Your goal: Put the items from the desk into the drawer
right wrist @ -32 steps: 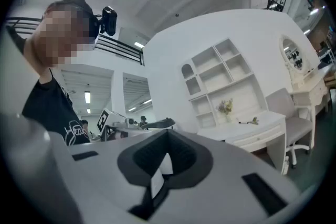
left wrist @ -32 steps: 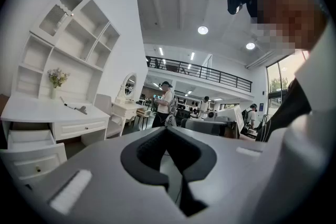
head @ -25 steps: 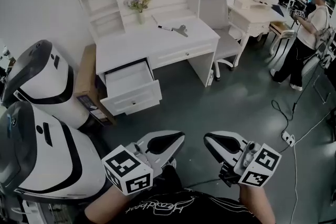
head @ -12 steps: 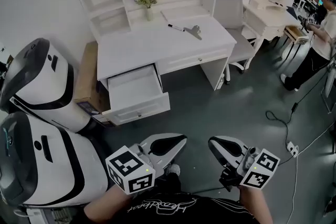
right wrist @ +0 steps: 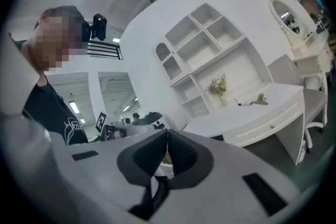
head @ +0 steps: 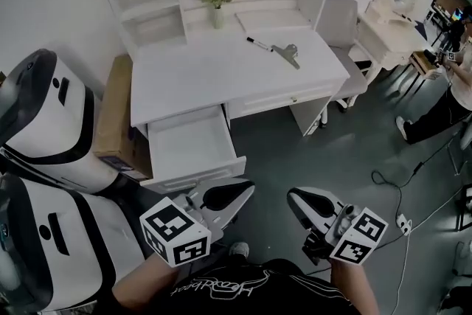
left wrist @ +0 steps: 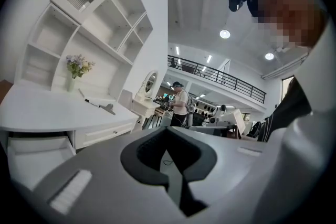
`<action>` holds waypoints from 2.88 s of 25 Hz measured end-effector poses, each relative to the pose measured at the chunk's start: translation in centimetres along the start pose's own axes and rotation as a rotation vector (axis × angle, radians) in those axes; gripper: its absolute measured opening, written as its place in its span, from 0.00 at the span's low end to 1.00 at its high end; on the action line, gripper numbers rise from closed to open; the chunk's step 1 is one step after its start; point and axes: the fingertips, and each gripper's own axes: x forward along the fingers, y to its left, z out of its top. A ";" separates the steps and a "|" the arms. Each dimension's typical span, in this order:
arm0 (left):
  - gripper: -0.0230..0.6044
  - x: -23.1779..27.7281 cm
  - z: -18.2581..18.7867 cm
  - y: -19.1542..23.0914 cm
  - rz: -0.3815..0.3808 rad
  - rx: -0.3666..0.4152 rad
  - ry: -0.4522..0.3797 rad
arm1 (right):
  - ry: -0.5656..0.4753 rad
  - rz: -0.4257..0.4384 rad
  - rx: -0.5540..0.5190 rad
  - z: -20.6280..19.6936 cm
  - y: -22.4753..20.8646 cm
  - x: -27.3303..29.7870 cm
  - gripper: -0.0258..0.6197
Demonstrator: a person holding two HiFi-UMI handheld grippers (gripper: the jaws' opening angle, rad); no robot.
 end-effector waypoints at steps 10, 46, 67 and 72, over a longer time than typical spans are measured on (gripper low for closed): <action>0.05 2.1 2.3 7.7 0.074 -0.015 -0.054 | 0.053 0.072 -0.038 2.7 -5.0 5.7 0.05; 0.05 25.1 13.2 35.0 0.467 -0.144 -0.038 | 0.315 0.276 -0.194 14.9 -42.8 27.4 0.06; 0.05 21.9 10.1 40.2 0.556 -0.245 0.009 | 0.729 -0.067 -0.555 6.3 -57.8 37.1 0.30; 0.05 20.8 9.2 40.8 0.577 -0.271 0.012 | 0.802 -0.135 -0.532 4.8 -60.1 37.8 0.30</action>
